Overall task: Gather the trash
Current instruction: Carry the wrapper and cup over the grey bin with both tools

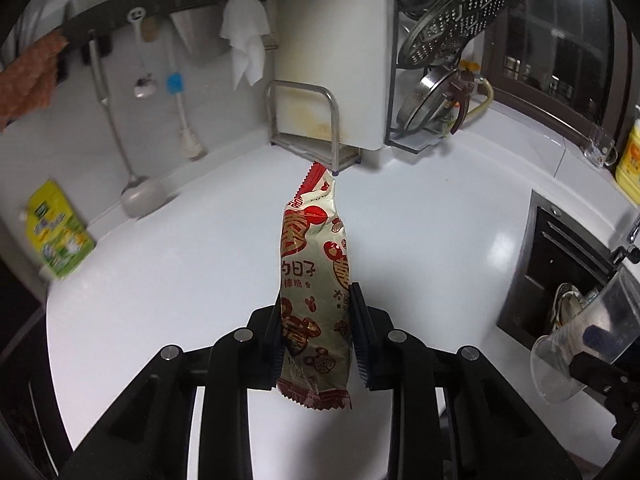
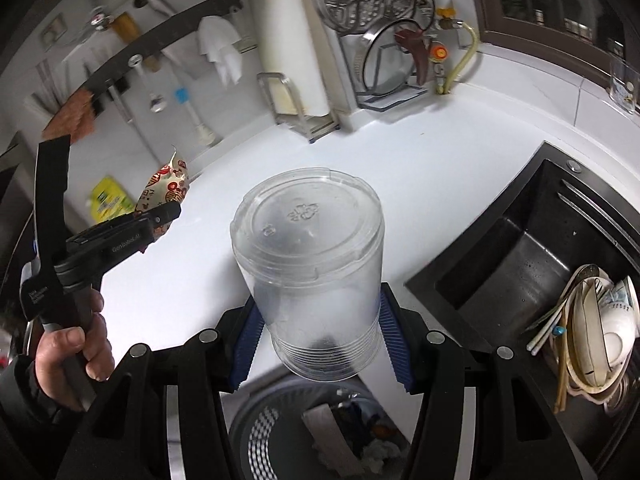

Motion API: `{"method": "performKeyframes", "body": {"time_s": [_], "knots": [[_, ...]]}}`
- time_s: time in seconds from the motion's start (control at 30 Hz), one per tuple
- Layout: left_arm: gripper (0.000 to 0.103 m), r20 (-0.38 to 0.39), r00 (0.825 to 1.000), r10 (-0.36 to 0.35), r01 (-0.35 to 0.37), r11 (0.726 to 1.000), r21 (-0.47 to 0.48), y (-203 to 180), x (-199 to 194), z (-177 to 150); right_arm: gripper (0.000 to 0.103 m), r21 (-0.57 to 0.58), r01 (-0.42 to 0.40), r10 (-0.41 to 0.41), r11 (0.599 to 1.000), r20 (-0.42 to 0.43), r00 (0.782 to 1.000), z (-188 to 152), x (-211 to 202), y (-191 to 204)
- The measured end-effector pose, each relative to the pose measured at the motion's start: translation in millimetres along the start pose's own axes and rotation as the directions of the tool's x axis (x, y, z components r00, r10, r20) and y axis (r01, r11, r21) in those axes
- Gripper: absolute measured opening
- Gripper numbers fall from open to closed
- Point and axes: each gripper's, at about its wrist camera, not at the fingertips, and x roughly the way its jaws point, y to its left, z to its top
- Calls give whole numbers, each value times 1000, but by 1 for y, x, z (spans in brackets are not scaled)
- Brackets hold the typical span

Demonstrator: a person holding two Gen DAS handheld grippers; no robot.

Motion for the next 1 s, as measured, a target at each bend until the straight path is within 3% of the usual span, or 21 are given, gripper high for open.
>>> {"method": "performKeyframes", "body": {"time_s": [0.17, 0.47, 0.77, 1.0], "knots": [[28, 1, 999, 52, -52, 998, -37, -14, -42, -27, 53, -55, -40, 38, 998, -33, 999, -23, -25, -8], [28, -45, 996, 76, -79, 995, -67, -56, -97, -85, 53, -123, -92, 81, 988, -97, 992, -62, -55, -26], [28, -123, 990, 68, -79, 993, -89, -82, -119, -128, 53, -141, -132, 113, 981, -138, 984, -93, -76, -37], [28, -147, 987, 72, -85, 992, -88, -92, -126, -155, 53, -173, -158, 127, 972, -176, 976, -108, -71, -34]]}}
